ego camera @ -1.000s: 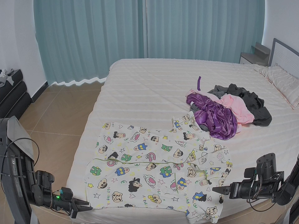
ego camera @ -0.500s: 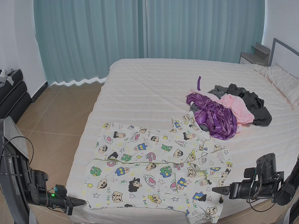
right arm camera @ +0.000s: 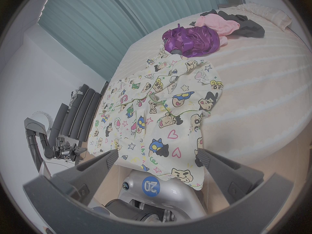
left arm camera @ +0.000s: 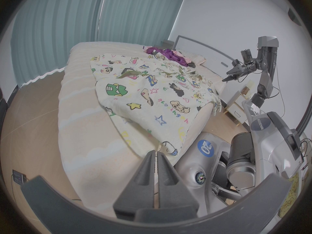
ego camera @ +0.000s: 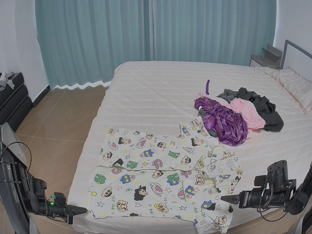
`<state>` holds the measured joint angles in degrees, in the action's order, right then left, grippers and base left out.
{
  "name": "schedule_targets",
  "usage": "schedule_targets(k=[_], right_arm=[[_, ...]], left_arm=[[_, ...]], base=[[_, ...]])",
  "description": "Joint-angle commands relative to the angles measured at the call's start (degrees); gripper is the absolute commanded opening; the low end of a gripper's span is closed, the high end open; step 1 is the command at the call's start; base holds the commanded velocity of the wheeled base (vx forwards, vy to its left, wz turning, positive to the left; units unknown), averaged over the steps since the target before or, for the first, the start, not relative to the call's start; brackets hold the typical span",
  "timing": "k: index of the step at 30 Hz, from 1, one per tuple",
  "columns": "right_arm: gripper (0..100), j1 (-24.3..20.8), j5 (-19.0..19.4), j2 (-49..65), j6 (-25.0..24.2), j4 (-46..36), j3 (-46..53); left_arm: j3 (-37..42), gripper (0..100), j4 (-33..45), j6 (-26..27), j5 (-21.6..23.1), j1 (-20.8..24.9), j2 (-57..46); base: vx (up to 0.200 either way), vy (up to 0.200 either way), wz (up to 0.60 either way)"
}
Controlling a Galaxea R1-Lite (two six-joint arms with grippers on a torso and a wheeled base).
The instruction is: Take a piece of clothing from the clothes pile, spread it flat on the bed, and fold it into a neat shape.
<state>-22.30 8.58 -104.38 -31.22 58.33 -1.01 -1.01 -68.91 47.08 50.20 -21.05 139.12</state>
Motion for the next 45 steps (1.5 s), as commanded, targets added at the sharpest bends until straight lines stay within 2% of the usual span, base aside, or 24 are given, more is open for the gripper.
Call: schedule_targets(k=[1, 7, 12, 13, 19, 27, 34, 45], right_arm=[[100, -0.03, 0.03, -0.04, 0.02, 0.03, 1.01], [100, -0.03, 0.03, -0.13, 0.02, 0.03, 1.01], [100, -0.03, 0.03, -0.13, 0.02, 0.03, 1.01], [100, -0.12, 0.12, -0.13, 0.02, 0.03, 1.01], [100, -0.12, 0.12, -0.13, 0.02, 0.03, 1.01], [100, -0.55, 0.12, -0.04, 0.02, 0.03, 1.01], [100, -0.64, 0.12, -0.13, -0.16, 0.03, 1.01], [100, -0.64, 0.12, -0.13, -0.07, 0.03, 1.01]], left_arm=[[0.84, 0, -0.08, -0.06, 0.34, -0.04, -0.34], [0.84, 0, 0.01, -0.06, 0.34, 1.19, -1.92], [0.92, 0, 2.03, -0.41, -1.33, 2.95, -3.50], [0.92, 100, 2.47, -0.32, -1.51, 3.56, -3.77], [0.84, 100, 2.20, -0.41, -3.27, 5.06, -3.77], [0.84, 100, 2.38, -0.41, -3.71, 5.67, -3.33], [0.84, 100, 2.56, 0.03, -3.62, 8.13, -1.48], [0.84, 100, 2.56, 0.12, -3.62, 8.22, -0.16]], base=[[0.000, 0.000, 0.00], [0.000, 0.000, 0.00], [0.000, 0.000, 0.00], [0.000, 0.000, 0.00], [0.000, 0.000, 0.00], [0.000, 0.000, 0.00], [0.000, 0.000, 0.00], [0.000, 0.000, 0.00]])
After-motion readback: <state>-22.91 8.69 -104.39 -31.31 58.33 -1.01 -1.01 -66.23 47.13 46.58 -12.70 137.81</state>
